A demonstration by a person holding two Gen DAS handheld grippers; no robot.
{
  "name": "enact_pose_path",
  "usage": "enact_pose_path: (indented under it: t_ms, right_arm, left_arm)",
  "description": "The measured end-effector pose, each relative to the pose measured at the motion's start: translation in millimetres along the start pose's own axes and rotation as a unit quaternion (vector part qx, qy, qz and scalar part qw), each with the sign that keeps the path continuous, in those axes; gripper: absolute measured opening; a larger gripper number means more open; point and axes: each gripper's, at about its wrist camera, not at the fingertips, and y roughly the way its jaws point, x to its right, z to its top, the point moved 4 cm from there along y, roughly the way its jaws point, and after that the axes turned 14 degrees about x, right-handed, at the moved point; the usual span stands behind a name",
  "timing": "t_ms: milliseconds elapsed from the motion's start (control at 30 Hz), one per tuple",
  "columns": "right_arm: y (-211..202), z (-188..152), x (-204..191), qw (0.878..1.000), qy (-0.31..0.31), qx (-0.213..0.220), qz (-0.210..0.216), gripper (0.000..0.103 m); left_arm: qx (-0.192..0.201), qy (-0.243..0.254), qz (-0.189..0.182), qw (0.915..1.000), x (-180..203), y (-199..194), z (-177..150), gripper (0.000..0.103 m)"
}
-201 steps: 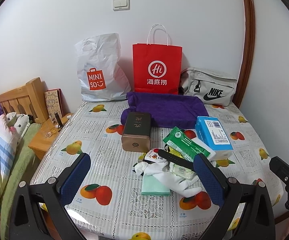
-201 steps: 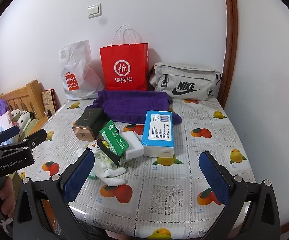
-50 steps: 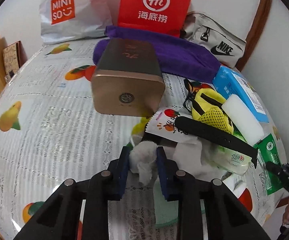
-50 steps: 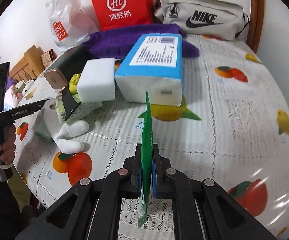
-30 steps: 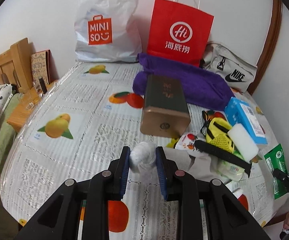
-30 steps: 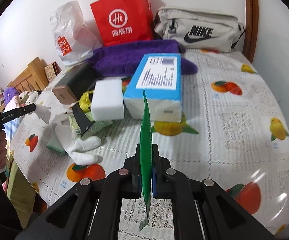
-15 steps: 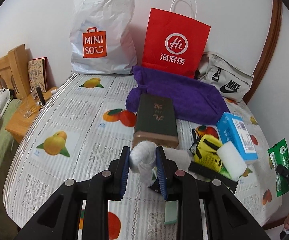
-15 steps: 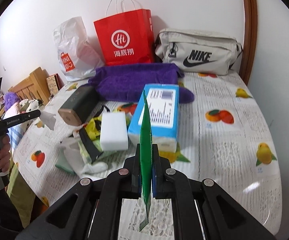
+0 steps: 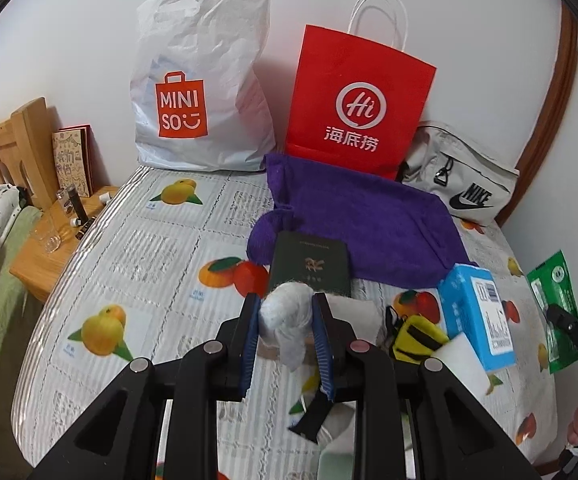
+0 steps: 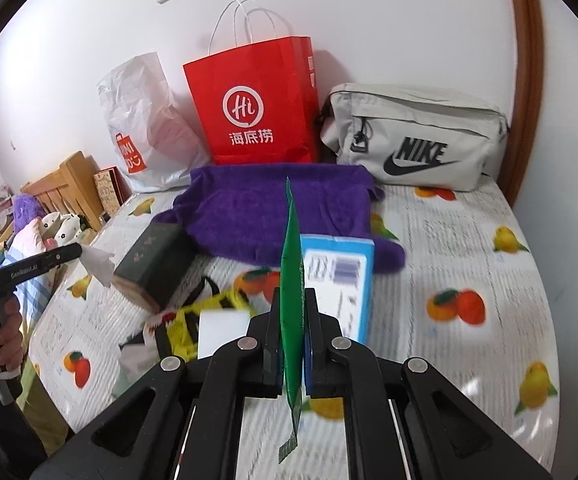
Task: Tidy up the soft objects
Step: 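Carry the green packet and white cloth over the purple towel with both tools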
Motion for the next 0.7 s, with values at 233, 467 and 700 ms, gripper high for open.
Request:
enact_pose_path:
  t_ms: [233, 467, 700]
  right_arm:
    - [59, 27, 6, 1.000, 0.000, -0.011, 0.010, 0.007]
    - [110, 41, 20, 1.000, 0.007, -0.028, 0.009, 0.007]
    - [165, 45, 36, 0.998, 0.019, -0.059, 0.015, 0.007]
  left_arm:
    - [-0.011, -0.009, 0.000, 0.9999, 0, 37, 20, 0.025]
    - [-0.014, -0.010, 0.003, 0.9999, -2, 65, 38, 0.025]
    - [-0.022, -0.011, 0.010, 0.9997, -1, 99, 50, 0.025]
